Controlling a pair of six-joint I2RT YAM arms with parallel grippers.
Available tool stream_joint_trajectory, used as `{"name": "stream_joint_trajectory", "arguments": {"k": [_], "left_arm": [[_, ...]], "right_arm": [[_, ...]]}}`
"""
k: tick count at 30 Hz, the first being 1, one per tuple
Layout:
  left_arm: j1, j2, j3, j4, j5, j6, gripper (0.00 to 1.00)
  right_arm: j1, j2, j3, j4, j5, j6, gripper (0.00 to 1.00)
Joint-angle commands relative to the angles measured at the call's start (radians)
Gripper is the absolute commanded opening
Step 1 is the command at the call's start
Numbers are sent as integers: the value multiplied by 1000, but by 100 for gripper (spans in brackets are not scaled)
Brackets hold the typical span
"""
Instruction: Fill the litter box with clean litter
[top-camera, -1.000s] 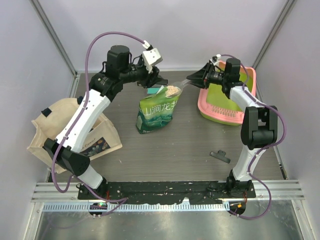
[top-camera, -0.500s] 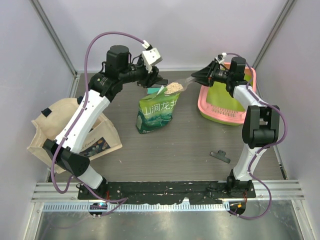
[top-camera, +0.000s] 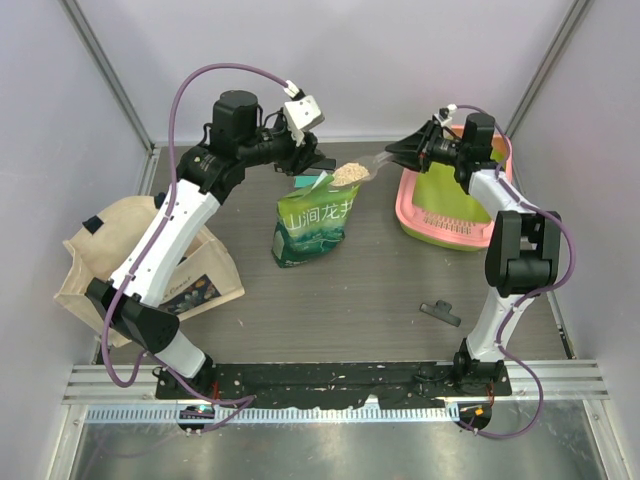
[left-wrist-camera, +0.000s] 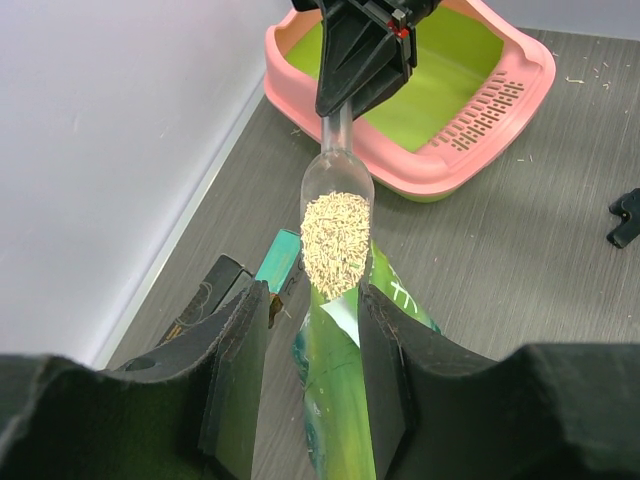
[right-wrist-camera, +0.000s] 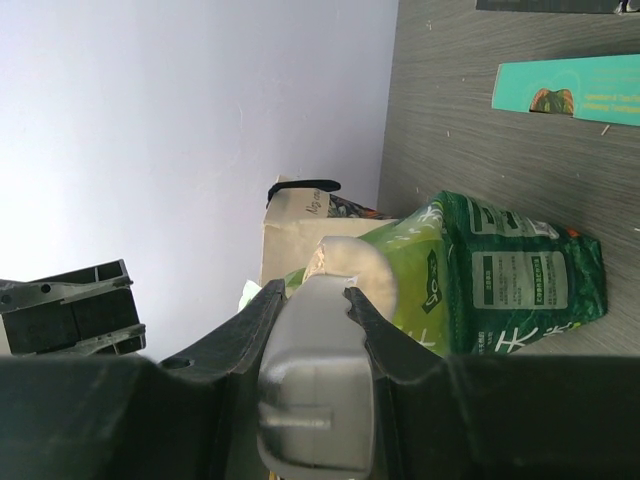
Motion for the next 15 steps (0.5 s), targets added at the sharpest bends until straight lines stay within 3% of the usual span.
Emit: {"name": "stream_joint_trajectory", "arguments": {"k": [1, 15], "left_arm": [[-2, -39, 0, 27, -8, 7, 44], [-2, -26, 13, 28, -12, 11, 44]], "right_arm": [[-13, -24, 44, 27, 2, 0, 1], [-27, -38, 38, 102, -13, 96, 1]]}}
